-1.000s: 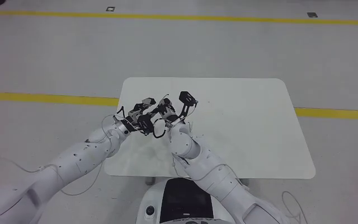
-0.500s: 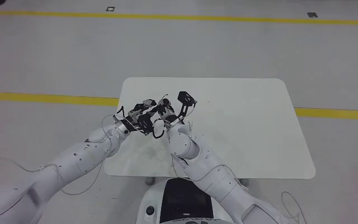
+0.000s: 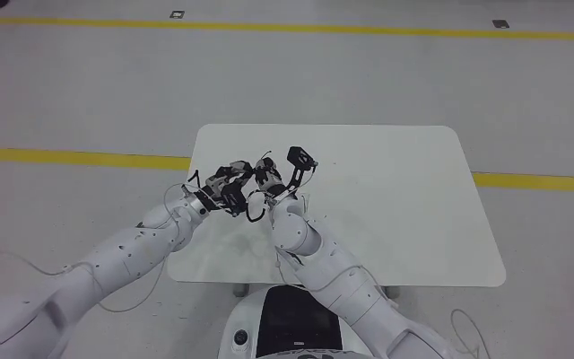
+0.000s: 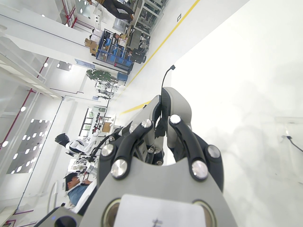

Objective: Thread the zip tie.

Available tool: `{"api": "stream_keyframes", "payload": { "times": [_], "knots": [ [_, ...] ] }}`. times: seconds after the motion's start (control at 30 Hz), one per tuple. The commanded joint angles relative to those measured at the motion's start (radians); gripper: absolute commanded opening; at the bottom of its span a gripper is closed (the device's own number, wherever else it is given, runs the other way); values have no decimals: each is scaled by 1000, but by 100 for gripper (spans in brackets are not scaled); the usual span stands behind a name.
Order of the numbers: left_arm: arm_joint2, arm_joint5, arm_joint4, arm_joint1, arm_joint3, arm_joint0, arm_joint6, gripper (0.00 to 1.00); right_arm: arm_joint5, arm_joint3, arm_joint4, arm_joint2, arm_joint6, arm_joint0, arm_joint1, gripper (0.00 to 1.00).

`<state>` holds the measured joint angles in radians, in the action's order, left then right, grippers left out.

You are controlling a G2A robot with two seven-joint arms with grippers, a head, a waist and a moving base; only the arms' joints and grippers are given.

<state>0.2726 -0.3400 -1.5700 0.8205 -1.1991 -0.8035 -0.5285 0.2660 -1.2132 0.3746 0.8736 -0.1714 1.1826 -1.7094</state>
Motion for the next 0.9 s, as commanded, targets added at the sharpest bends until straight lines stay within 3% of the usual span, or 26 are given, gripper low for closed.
{"api": "stream_keyframes", "payload": {
  "times": [0.0,0.23,0.57,0.6,0.63,0.67,0.87],
  "knots": [
    [-3,0,0,1,1,2,2,15,-1,-2,3,1,4,1,-1,0],
    [-8,0,0,2,3,3,3,0,-1,-1,15,0,16,3,-5,0],
    [-15,6,0,4,8,8,2,0,-7,1,22,8,22,6,-10,2],
    [-15,7,0,4,8,8,1,0,-7,0,22,10,23,7,-10,24],
    [-15,7,0,4,9,8,0,0,-8,-1,22,11,24,8,-10,56],
    [-15,8,0,4,10,8,-2,0,-8,-2,24,13,25,9,-10,100],
    [-18,5,0,1,16,9,-17,0,-6,-19,35,33,20,21,-8,100]
  ]
}}
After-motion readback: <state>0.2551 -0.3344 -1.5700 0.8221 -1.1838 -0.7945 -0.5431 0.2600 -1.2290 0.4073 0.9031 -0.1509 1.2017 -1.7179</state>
